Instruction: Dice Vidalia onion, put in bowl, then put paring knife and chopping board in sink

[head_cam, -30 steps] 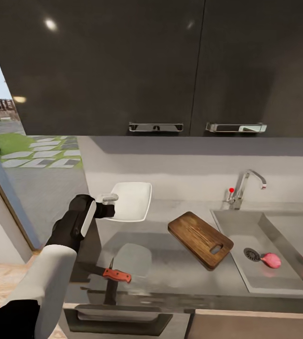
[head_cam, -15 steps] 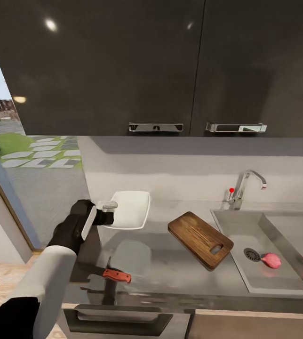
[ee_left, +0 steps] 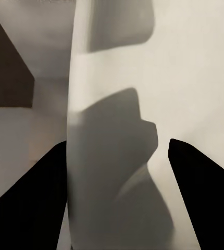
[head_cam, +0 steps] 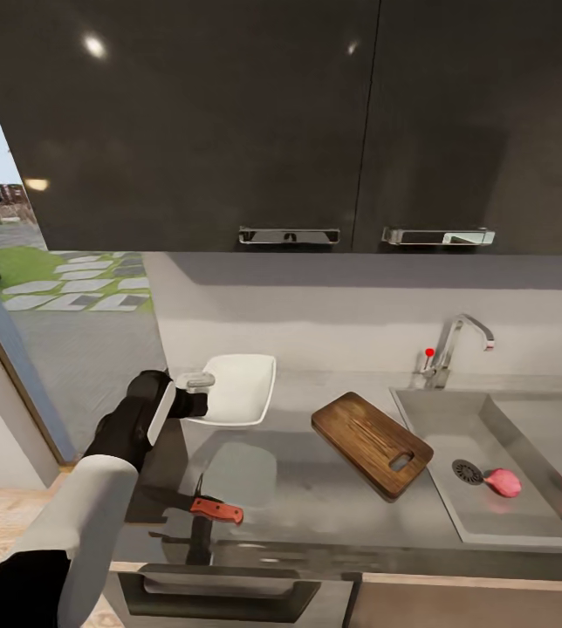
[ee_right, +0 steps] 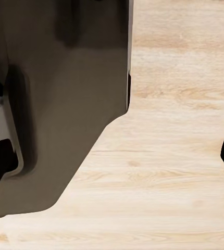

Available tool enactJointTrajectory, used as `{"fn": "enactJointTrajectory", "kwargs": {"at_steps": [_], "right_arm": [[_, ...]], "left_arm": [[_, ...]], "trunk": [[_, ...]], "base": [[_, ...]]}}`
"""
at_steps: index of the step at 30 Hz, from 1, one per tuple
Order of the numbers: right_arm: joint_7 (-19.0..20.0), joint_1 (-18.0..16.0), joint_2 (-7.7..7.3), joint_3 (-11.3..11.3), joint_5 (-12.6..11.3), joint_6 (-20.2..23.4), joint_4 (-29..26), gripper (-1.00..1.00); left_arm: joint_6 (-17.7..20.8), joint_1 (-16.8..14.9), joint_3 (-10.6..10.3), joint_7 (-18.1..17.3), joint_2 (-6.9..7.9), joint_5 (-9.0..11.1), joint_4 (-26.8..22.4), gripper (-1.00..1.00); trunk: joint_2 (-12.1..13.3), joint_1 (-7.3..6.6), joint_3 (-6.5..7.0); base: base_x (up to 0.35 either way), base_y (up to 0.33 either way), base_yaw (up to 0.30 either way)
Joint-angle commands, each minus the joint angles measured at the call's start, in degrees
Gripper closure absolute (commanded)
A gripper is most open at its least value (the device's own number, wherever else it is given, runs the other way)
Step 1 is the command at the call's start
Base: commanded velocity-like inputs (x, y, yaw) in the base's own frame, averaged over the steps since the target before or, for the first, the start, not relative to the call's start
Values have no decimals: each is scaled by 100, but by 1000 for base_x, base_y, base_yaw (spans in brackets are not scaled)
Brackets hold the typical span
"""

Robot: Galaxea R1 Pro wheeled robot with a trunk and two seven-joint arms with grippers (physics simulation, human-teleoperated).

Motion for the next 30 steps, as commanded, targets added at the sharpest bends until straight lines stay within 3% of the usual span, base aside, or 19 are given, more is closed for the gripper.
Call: {"fn": "enactJointTrajectory", "kwargs": {"at_steps": [1, 11, 20, 30], "right_arm": [[2, -5, 0, 2, -2, -34, 12, -100], [2, -5, -1, 2, -2, -34, 12, -100], [2, -5, -1, 2, -2, -34, 12, -100], [2, -5, 0, 2, -2, -34, 12, -100]], "left_arm": [[27, -5, 26, -23, -3, 14, -7, 100], [40, -5, 35, -23, 51, 14, 9, 100], [39, -5, 48, -23, 311, 15, 466, 100], [40, -5, 42, -23, 341, 14, 551, 100]], "trunk": [[-12, 4, -11], [-12, 4, -11], [-12, 4, -11], [-12, 4, -11]], "base": [[0, 0, 0], [0, 0, 0], [0, 0, 0], [0, 0, 0]]}}
